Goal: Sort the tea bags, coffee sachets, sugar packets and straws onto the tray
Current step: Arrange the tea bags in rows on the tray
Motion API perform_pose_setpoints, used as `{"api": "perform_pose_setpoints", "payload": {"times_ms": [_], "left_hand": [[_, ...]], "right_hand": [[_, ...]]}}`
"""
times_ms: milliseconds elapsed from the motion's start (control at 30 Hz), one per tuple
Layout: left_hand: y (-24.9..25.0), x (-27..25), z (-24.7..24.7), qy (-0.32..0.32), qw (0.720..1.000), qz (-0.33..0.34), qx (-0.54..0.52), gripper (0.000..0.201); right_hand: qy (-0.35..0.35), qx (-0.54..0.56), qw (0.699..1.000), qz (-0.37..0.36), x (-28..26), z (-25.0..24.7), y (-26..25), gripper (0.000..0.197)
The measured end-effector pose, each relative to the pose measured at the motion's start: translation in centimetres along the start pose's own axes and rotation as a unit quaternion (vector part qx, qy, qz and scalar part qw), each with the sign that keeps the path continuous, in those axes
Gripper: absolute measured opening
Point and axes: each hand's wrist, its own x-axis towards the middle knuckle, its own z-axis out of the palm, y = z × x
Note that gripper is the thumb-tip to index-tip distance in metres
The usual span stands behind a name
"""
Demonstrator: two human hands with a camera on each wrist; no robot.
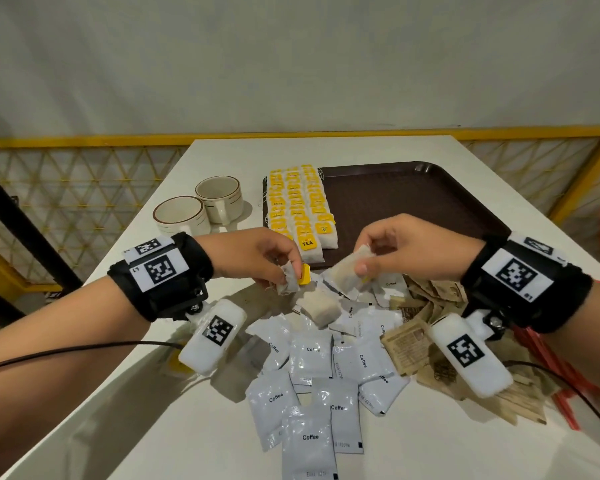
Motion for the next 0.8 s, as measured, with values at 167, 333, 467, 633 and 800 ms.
{"api": "perform_pose_setpoints", "payload": {"times_ms": [167, 333, 467, 633, 800], "left_hand": [[0.4, 0.9, -0.5, 0.049, 0.995, -0.005, -0.083, 0.019], [1.2, 2.7, -0.3, 0.175, 0.978, 0.019, -0.114, 0.019], [1.2, 3.8, -0.4, 0.171, 0.982, 0.021, -0.084, 0.023], [1.2, 4.4, 0.0, 0.168, 0.985, 0.022, -0.041, 0.013], [1.4, 4.6, 0.0, 0.110, 0.994, -0.003, -0.010, 0.005]], "right_hand": [[0.067, 0.045, 0.997, 0.009, 0.1, 0.1, 1.0, 0.009], [0.109, 0.074, 0.990, 0.052, 0.8, -0.2, 1.5, 0.011], [0.119, 0.089, 0.986, 0.077, 1.3, -0.8, 1.6, 0.011], [0.058, 0.116, 0.986, 0.104, 1.1, -1.1, 1.5, 0.011], [-0.032, 0.093, 0.990, 0.105, 0.7, -0.9, 1.8, 0.013]]}}
